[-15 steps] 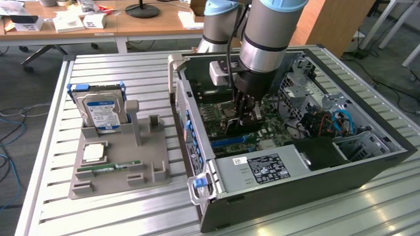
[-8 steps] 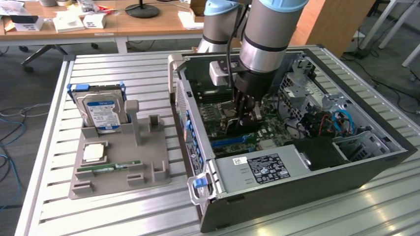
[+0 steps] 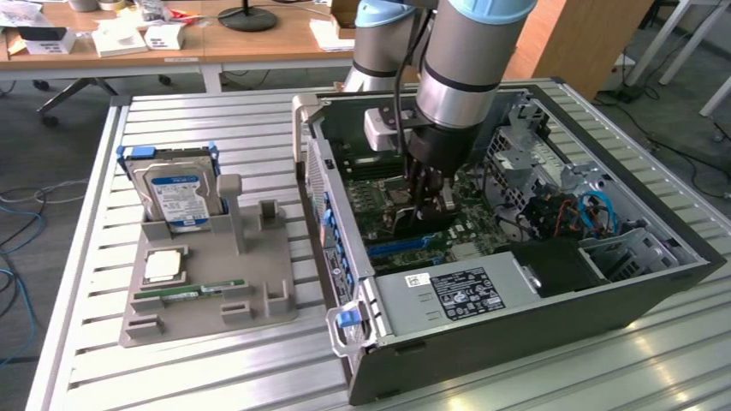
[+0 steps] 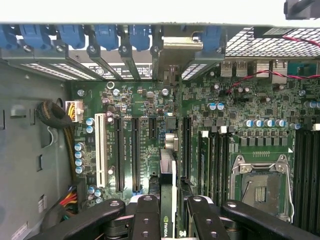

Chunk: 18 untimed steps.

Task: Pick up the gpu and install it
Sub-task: 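Insert the gpu into the slot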

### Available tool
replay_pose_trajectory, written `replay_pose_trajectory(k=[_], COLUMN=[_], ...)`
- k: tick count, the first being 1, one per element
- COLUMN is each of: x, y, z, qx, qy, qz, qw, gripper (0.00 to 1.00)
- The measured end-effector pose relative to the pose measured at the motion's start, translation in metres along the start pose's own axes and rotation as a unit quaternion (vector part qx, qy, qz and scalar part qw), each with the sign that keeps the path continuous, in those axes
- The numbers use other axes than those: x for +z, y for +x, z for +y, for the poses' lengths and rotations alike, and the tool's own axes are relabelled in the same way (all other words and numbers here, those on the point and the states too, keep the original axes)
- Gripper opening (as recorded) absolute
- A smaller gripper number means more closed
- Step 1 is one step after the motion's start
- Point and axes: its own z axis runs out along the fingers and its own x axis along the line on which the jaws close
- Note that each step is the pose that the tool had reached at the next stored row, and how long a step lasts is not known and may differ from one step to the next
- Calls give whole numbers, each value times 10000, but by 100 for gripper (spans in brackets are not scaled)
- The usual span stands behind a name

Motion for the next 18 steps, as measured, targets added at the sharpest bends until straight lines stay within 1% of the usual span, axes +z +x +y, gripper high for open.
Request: replay_pose_trajectory(k=[18], x=[28], y=[1], z=[0], qx=[0], qy=[0], qz=[0], qw=[10000], gripper=[26])
